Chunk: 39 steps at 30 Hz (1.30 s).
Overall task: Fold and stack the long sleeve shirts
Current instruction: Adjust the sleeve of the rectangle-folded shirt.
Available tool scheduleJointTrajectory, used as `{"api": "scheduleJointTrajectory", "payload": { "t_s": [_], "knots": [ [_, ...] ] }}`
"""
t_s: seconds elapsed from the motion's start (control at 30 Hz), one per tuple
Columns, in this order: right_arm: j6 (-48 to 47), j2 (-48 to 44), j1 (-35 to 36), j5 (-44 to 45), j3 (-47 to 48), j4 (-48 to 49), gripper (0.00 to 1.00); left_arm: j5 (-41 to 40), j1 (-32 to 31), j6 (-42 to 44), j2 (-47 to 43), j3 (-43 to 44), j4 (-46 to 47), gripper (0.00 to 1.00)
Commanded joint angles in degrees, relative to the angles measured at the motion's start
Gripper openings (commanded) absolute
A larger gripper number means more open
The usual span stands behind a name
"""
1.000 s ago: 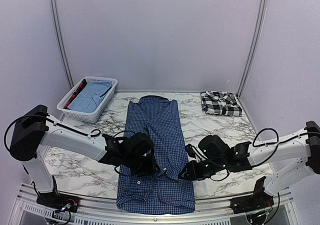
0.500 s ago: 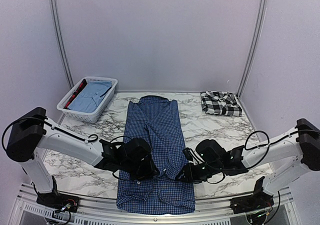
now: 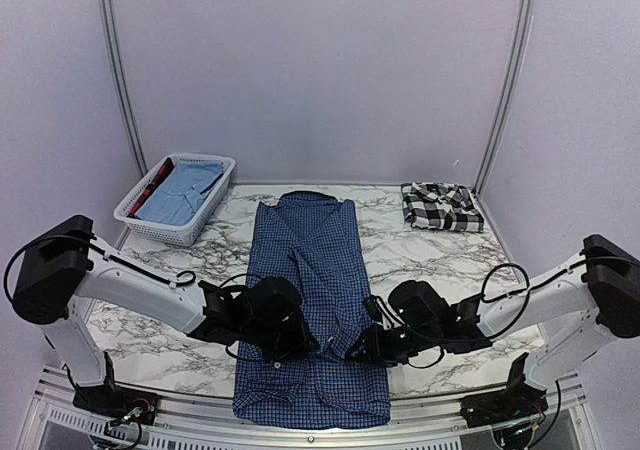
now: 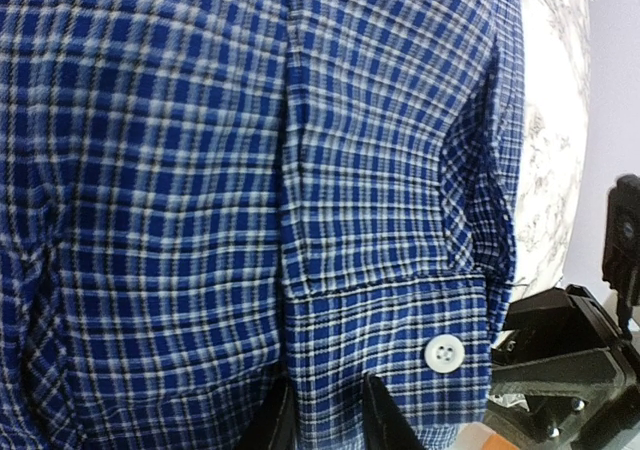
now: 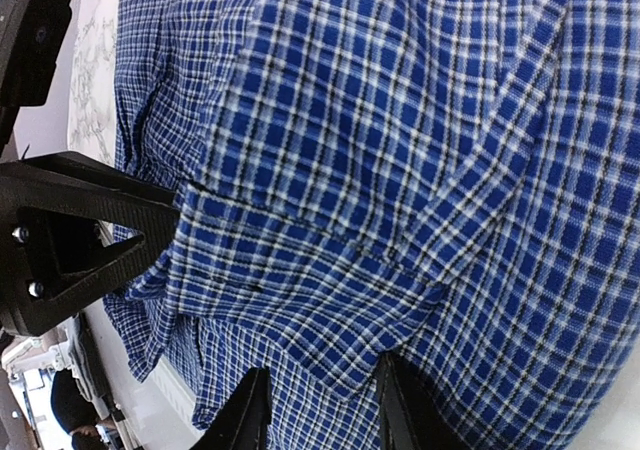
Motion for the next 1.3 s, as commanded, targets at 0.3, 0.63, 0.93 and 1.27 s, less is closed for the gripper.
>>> {"api": "scheduleJointTrajectory", "payload": {
  "t_s": [0.3,0.63,0.93,1.27],
  "knots": [
    [2.50,0.76,0.68,3.22,-0.05,1.10,0.16,1.35,-0.60,1.39,-0.09,-0.24,1.65,0.00],
    [0.95,-5.11,0.90,4.19,1.76,-6.02,0.00,1.89,-2.98,2.78,-1.63,2.70,-2.89,0.00],
    [0.55,-10.43,3.49,4.50,1.73,-11.86,0.00,-0.90,-5.42,0.92,-3.96,2.40,-7.12,0.00],
    [2.22,-9.72,8.11,7.12,1.68,-12.94,0.00,-1.48,-7.19,-0.08,-4.19,1.24,-8.06,0.00]
  ]
}}
